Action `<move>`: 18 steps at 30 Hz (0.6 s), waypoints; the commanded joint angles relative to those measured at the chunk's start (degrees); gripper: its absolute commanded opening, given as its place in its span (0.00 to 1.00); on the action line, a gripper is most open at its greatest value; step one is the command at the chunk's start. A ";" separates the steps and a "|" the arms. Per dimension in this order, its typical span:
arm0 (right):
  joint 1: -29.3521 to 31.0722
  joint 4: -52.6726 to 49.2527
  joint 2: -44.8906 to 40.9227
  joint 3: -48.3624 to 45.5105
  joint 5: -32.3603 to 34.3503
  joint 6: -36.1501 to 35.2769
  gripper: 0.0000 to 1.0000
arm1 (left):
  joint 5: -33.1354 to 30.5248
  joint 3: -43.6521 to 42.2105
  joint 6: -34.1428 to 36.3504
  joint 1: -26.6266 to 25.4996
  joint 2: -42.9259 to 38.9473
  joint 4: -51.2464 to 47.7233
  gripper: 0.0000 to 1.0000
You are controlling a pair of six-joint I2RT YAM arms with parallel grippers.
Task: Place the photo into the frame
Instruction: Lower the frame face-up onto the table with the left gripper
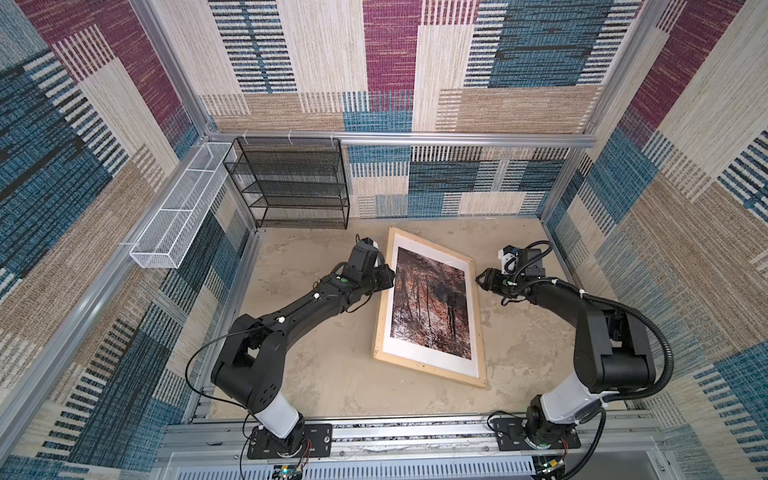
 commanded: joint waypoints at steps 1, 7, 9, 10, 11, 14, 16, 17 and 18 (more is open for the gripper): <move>0.44 3.44 1.74 -0.23 0.07 0.88 0.62 | -10.35 -4.07 5.55 0.19 0.88 3.81 0.02; 0.74 4.26 3.74 -0.41 0.75 0.85 0.62 | -7.98 -8.51 6.75 0.86 4.51 12.34 0.11; 0.77 4.33 3.82 -0.49 1.11 0.82 0.62 | -7.47 -8.43 7.49 1.07 5.84 13.11 0.17; 0.77 4.32 3.80 -0.50 1.25 0.78 0.62 | -7.40 -8.16 7.82 1.24 6.45 13.12 0.20; 0.79 4.23 3.84 -0.42 1.37 0.78 0.62 | -7.22 -7.91 8.04 1.50 6.97 13.15 0.23; 0.77 4.08 3.64 -0.26 1.77 0.64 0.62 | -6.76 -7.29 9.09 2.34 7.97 12.88 0.28; 0.77 3.88 3.76 -0.15 2.18 0.58 0.62 | -7.11 -6.75 9.58 2.87 8.27 12.37 0.31; 0.82 3.76 3.82 -0.06 2.27 0.54 0.62 | -6.92 -6.59 9.86 3.15 8.45 12.20 0.32; 0.80 3.72 3.89 0.02 2.36 0.57 0.62 | -6.93 -6.24 10.07 3.42 8.63 11.65 0.34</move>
